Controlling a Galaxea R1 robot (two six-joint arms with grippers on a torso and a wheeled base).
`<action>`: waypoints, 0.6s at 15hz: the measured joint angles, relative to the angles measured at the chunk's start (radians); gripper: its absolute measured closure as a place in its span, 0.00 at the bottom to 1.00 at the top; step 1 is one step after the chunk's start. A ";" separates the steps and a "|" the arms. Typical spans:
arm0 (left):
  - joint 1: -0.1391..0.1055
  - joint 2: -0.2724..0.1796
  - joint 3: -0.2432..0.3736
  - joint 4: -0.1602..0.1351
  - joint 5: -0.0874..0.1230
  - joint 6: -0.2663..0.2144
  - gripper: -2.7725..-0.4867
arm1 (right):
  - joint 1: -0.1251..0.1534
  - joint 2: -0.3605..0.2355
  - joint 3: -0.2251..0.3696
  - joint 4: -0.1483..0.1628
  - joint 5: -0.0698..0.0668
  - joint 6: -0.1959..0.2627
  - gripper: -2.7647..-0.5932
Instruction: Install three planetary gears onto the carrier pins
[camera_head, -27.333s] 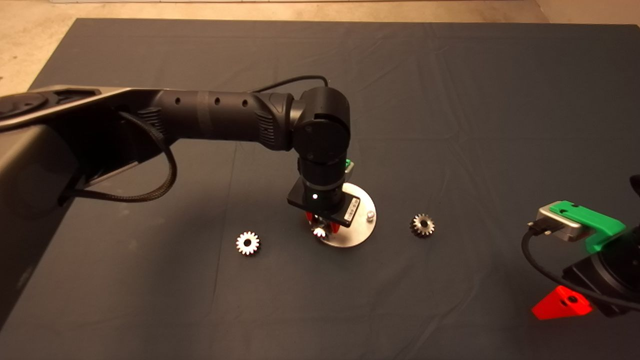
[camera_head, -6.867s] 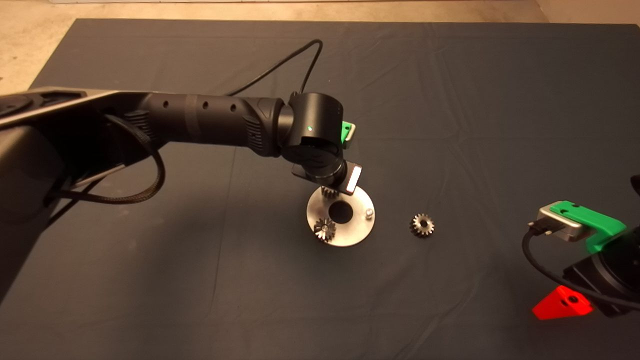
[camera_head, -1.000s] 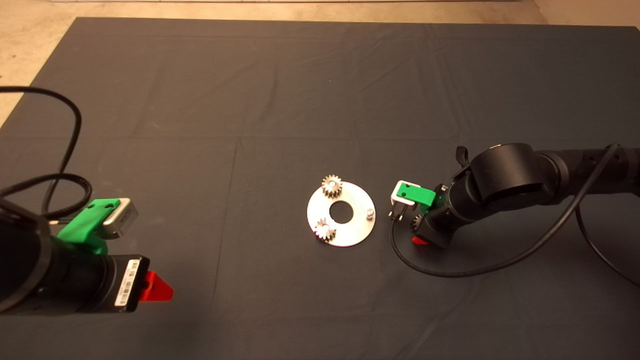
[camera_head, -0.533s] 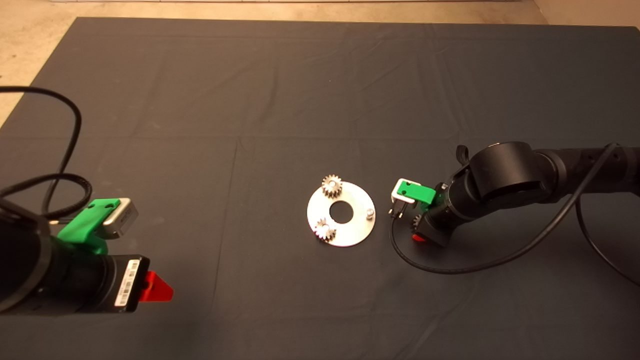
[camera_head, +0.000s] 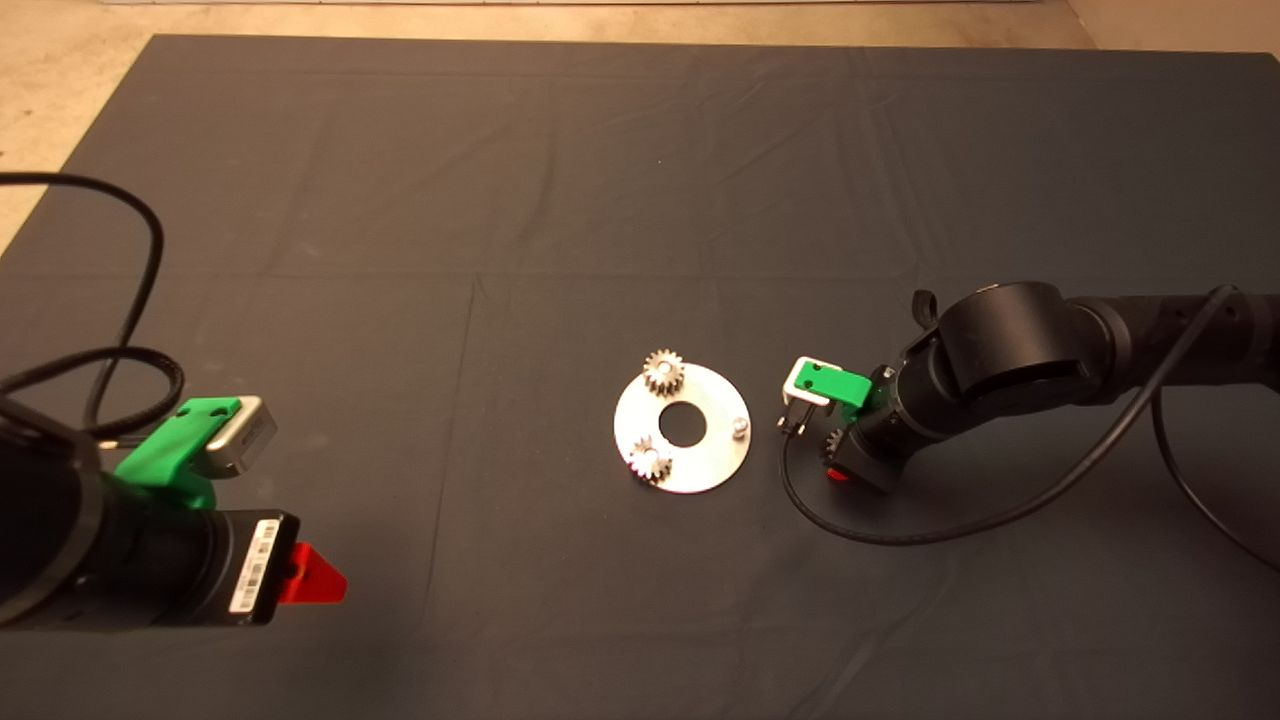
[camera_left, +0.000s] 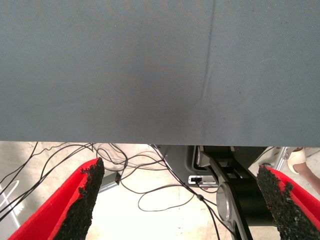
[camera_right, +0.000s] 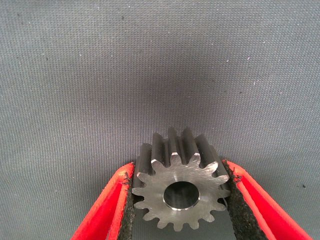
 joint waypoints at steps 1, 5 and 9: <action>0.000 0.000 0.000 0.000 0.000 0.000 0.26 | 0.000 0.000 0.000 0.000 0.000 0.002 0.75; 0.000 0.000 0.000 -0.001 0.000 0.000 0.26 | 0.000 0.000 -0.002 0.001 0.000 0.017 0.76; 0.000 0.000 0.000 -0.003 0.000 0.000 0.26 | 0.014 0.000 -0.002 0.005 -0.001 0.032 0.77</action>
